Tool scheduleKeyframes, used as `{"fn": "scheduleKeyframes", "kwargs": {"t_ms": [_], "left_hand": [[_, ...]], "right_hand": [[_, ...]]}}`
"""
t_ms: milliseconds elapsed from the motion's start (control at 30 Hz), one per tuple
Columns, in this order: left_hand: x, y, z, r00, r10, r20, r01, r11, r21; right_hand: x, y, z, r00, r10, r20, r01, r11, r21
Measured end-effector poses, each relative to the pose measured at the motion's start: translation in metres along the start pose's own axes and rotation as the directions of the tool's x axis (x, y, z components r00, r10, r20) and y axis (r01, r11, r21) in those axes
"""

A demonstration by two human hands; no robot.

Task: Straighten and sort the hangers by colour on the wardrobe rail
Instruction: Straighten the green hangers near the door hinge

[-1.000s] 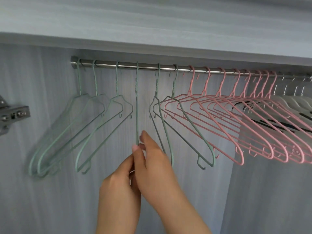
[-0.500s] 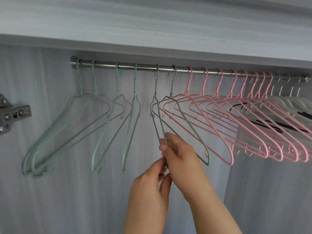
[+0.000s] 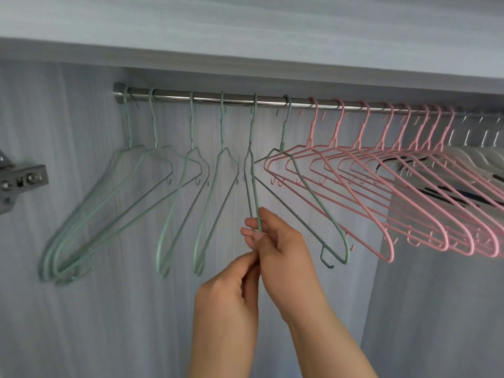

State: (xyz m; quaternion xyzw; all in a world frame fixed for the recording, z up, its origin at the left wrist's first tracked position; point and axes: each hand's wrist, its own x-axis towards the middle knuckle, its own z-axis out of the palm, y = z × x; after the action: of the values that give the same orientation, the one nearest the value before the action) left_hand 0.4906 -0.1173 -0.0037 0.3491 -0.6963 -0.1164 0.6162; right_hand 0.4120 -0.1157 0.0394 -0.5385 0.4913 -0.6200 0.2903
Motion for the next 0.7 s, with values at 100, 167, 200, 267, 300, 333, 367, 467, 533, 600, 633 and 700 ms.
{"fn": "scheduleKeyframes", "kwargs": {"t_ms": [100,167,200,267,300,333,367,467,533,600,633,700], "left_hand": [[0.0,-0.002,0.001,1.0,0.006,0.001,-0.006,1.0,-0.004],[0.0,-0.003,0.003,1.0,0.015,-0.004,-0.015,1.0,0.007],[0.0,-0.002,0.003,1.0,0.01,-0.004,-0.01,1.0,0.01],[0.0,-0.002,0.005,1.0,-0.002,0.002,0.002,1.0,0.009],[0.0,-0.004,0.006,1.0,0.005,0.008,-0.006,1.0,0.016],[-0.001,-0.005,0.006,1.0,0.01,0.02,-0.01,1.0,0.026],[-0.002,-0.007,0.007,0.999,0.005,0.037,-0.006,1.0,0.021],[-0.005,-0.006,0.006,0.998,-0.028,0.054,0.032,0.997,-0.076],[-0.006,-0.002,0.005,0.999,-0.045,-0.009,0.043,0.987,-0.156],[-0.008,-0.001,0.005,0.998,0.008,-0.061,-0.017,0.988,-0.152],[-0.009,0.003,0.005,0.997,0.043,-0.063,-0.051,0.991,-0.126],[-0.011,0.015,0.01,0.995,0.085,-0.052,-0.09,0.99,-0.111]], "right_hand": [[0.001,0.001,0.001,1.0,0.002,0.003,-0.002,1.0,0.001],[0.001,0.001,0.0,1.0,0.007,0.0,-0.007,1.0,0.0],[0.001,0.0,-0.001,1.0,0.009,0.0,-0.009,1.0,-0.005],[0.0,-0.001,-0.003,1.0,0.01,0.0,-0.01,1.0,-0.026],[-0.001,-0.003,-0.004,1.0,0.005,-0.005,-0.005,0.999,-0.054],[-0.003,-0.004,-0.006,1.0,-0.008,-0.017,0.006,0.994,-0.109],[-0.006,-0.005,-0.009,0.999,-0.033,-0.035,0.026,0.981,-0.193],[-0.018,-0.009,-0.022,0.973,-0.214,-0.089,0.156,0.888,-0.432],[-0.027,-0.012,-0.035,0.926,-0.354,-0.129,0.247,0.829,-0.501],[-0.034,-0.012,-0.052,0.885,-0.425,-0.192,0.284,0.817,-0.501],[-0.037,-0.011,-0.061,0.872,-0.434,-0.229,0.283,0.826,-0.488],[-0.046,-0.009,-0.076,0.863,-0.42,-0.281,0.269,0.852,-0.448]]}}
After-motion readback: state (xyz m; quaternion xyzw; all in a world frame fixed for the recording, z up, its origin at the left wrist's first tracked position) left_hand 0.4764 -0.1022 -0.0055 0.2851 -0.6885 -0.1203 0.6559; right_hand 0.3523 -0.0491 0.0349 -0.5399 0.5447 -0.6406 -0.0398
